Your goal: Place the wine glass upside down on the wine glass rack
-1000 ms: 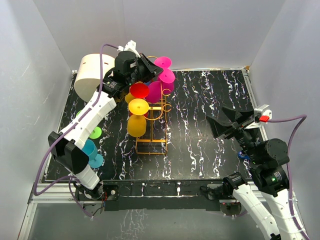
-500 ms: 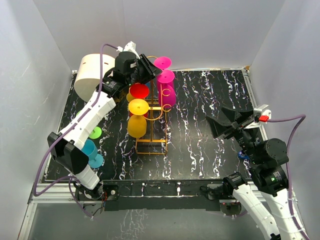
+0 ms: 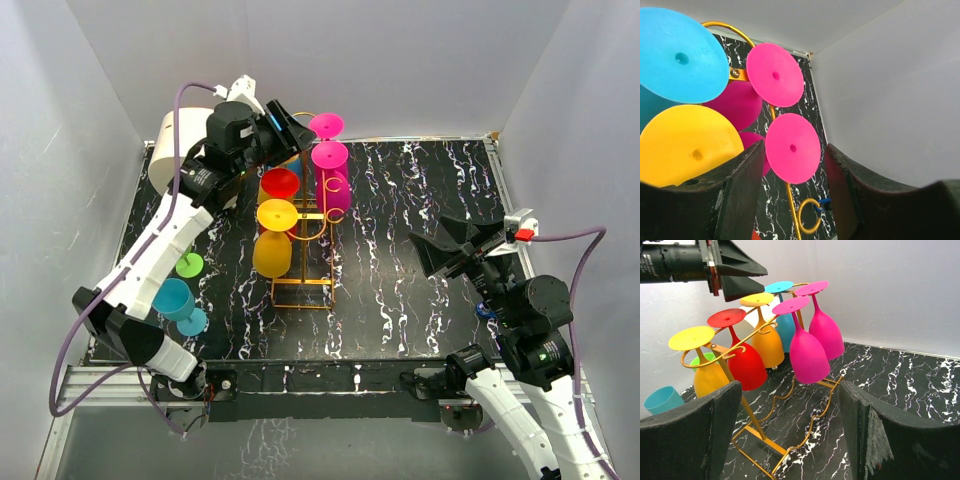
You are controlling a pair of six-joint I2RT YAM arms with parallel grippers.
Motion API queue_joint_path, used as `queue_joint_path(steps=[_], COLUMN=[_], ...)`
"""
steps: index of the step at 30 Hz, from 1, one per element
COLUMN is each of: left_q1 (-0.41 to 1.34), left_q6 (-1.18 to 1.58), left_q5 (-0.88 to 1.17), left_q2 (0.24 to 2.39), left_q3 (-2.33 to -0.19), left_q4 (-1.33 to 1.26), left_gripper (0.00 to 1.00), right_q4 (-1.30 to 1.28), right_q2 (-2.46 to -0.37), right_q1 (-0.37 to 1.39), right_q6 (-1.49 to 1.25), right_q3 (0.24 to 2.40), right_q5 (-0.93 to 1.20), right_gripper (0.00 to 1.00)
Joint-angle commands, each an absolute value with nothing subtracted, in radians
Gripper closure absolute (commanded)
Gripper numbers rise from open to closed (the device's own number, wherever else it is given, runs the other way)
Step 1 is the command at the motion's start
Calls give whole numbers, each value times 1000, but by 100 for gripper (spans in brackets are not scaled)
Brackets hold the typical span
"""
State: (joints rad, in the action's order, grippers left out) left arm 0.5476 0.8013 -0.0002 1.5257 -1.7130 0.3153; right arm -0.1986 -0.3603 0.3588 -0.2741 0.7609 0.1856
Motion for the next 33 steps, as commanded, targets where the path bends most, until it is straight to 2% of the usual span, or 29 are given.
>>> queue_joint_path(steps=[1, 4, 10, 17, 21, 27, 33], left_q1=[542, 541, 521, 417, 310, 146, 133], left_q6=[711, 621, 476, 397, 444, 516, 499], left_q5=[-24, -53, -304, -501, -466, -303, -320], left_q2=[1419, 1374, 1269, 1216, 1211, 1188, 1190], left_q3=[-1735, -1713, -1665, -1581, -1509, -1366, -1321], left_q4=[341, 350, 499, 590, 624, 642, 714], left_gripper=[48, 43, 36, 35, 38, 43, 49], right_q4=[-147, -152, -173, -192, -184, -169, -163], right_q2=[-362, -362, -365, -402, -398, -373, -373], right_q1=[359, 359, 359, 359, 359, 359, 359], right_q6=[-295, -304, -359, -405, -416, -448, -463], right_q3=[764, 763, 755, 779, 763, 721, 702], right_q5=[175, 168, 134, 161, 152, 138, 134], right_gripper=[24, 24, 24, 24, 25, 25, 25])
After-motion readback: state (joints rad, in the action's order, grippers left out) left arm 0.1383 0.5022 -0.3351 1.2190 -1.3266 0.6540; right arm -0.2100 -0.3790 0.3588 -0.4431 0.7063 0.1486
